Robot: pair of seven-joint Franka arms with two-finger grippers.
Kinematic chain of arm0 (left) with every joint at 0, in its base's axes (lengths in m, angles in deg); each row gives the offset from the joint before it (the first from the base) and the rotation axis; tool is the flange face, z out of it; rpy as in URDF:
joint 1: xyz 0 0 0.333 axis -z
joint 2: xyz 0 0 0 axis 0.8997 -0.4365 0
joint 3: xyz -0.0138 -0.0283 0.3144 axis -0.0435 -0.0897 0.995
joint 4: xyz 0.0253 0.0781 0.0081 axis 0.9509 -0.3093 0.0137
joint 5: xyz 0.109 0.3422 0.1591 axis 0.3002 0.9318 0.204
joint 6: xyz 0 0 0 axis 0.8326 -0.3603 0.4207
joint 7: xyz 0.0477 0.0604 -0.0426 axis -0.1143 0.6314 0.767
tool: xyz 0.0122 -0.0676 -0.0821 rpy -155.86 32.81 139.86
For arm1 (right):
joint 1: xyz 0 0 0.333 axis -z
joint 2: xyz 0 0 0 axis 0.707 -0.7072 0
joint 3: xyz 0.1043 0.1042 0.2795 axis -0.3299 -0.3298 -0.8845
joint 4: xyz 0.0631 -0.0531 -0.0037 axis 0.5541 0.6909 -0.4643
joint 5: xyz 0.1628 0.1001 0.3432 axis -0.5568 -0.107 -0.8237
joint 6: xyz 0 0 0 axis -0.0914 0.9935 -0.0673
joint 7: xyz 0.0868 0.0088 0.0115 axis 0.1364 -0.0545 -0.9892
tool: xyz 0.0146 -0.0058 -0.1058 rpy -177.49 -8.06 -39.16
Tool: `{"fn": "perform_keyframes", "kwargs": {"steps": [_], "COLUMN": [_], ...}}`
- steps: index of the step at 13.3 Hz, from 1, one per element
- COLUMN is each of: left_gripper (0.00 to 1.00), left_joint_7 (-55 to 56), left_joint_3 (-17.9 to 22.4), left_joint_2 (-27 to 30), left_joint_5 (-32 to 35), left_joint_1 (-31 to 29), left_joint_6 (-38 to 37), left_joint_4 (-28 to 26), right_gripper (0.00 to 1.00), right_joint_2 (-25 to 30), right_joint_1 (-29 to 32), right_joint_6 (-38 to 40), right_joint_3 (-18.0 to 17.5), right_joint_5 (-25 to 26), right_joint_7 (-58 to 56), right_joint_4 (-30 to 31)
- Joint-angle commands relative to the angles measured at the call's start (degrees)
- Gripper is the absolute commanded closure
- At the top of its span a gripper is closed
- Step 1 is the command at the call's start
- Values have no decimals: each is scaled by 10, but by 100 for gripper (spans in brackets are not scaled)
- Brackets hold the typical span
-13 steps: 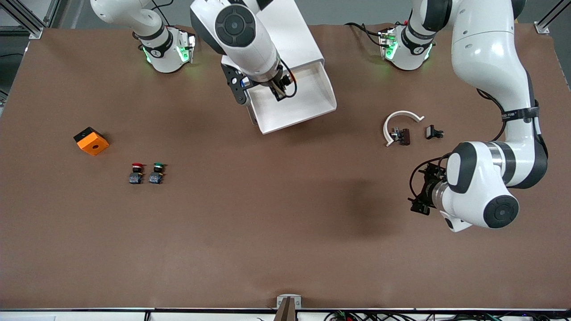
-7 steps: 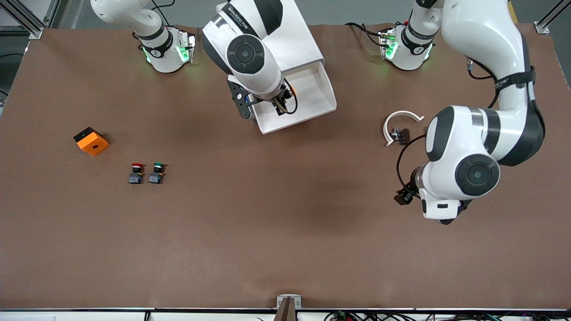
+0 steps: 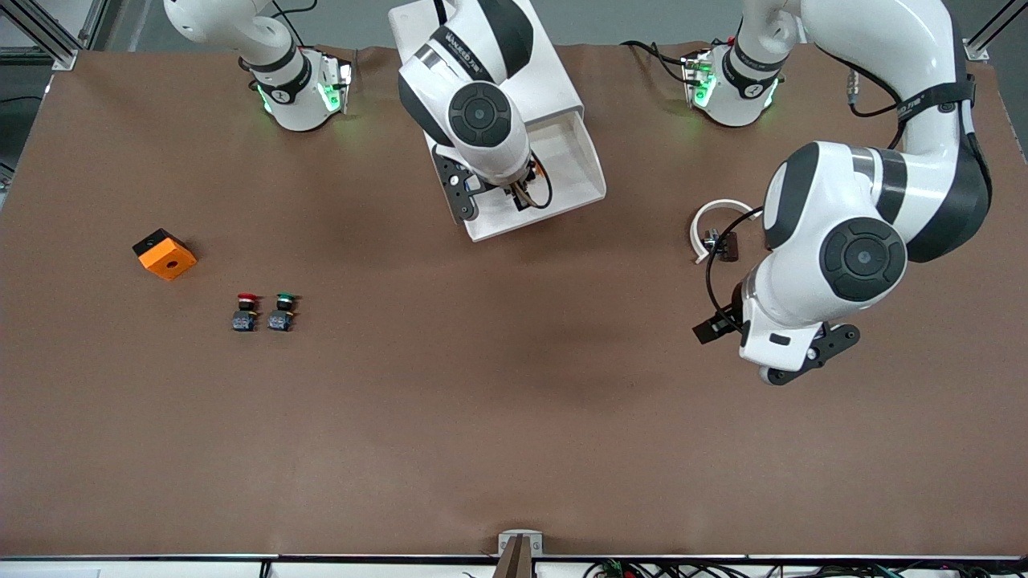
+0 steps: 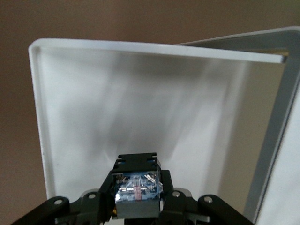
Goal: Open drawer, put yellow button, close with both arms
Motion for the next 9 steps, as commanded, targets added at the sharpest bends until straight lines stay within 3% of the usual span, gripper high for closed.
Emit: {"fn": "perform_keyframes", "kwargs": {"steps": [1, 2, 4, 6, 7, 9], "left_gripper": [0, 0, 0, 0, 0, 0], "left_joint_7": [-33, -35, -50, -68, -68, -68], "left_joint_3": [-32, -41, -54, -75, -87, -104], "left_joint_2": [92, 116, 154, 171, 177, 181], "left_joint_5": [34, 38, 39, 44, 44, 45], "left_joint_1": [0, 0, -1, -1, -1, 0], "left_joint_6": [79, 110, 151, 160, 160, 168], "left_joint_4": [-143, -183, -244, -275, -289, -301], "right_gripper": [87, 85, 61, 5, 0, 0], "right_joint_2": [-5, -5, -5, -5, -5, -3], "right_joint_1": [-8, -8, -9, -8, -8, -7], "right_joint_6": [-3, -3, -3, -2, 0, 3], "right_joint_3": [3, 3, 3, 3, 3, 3], "right_joint_5": [-2, -2, -3, -4, -5, -7], "right_joint_7": [10, 10, 11, 10, 7, 1], "right_joint_4": [-1, -1, -1, -1, -3, -7]}}
